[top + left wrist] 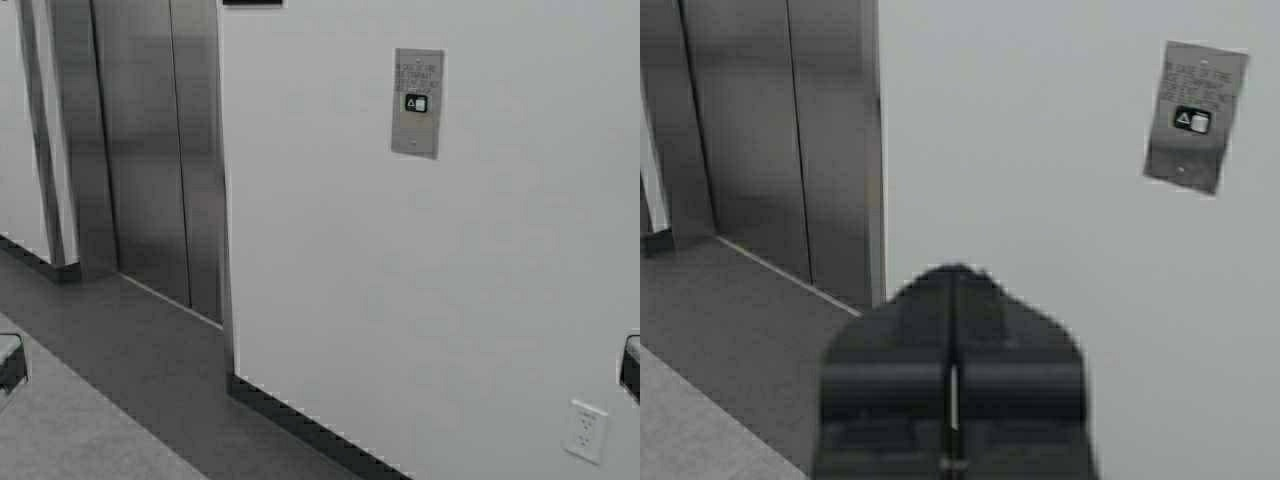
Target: Navigate to elevator, push the call button, then enter the elevator
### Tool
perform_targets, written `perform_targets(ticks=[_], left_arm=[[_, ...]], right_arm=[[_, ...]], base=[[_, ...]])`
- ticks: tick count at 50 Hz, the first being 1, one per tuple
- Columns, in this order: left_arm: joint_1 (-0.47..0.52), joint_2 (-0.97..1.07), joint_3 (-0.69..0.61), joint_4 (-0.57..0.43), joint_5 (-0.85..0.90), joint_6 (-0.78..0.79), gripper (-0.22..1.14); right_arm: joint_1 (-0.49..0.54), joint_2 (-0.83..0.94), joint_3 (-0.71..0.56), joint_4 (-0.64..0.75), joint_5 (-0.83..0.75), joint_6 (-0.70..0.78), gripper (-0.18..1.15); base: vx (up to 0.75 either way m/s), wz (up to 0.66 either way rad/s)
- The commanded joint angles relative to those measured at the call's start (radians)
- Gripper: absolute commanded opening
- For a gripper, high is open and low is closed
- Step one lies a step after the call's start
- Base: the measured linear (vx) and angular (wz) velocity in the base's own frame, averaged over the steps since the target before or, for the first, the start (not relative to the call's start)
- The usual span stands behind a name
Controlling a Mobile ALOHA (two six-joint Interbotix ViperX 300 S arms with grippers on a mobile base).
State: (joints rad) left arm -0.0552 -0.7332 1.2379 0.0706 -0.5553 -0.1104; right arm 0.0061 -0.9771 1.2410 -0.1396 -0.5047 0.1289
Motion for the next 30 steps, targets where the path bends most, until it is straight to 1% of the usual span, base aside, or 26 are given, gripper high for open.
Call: perform_targets(ticks=[1,9,15,30], left_arm=[[-0.005,0.005,-0.017,0.003,-0.006,0.002,0.03],[-0.005,0.008,-0.018,0.003,-0.008,0.000,0.03],[-0.005,0.011,-0.014,0.003,-0.006,0.002,0.03],[-0.043,0.008,-0.003,0.003,-0.008,0.002,0.03]], right_arm=[[0.002,0.028,-0.041,-0.023,0.000,0.002,0.05],[0.002,0.071,-0.052,-0.081,0.003,0.005,0.05],[0.009,0.087,-0.060,-0.098,0.031,0.002,0.05],[0.101,0.141,-0.114,-0.201,0.219,-0.003,0.05]], base=[[0.43,0.06],[0.42,0.08],[0.40,0.16],[0.39,0.20]])
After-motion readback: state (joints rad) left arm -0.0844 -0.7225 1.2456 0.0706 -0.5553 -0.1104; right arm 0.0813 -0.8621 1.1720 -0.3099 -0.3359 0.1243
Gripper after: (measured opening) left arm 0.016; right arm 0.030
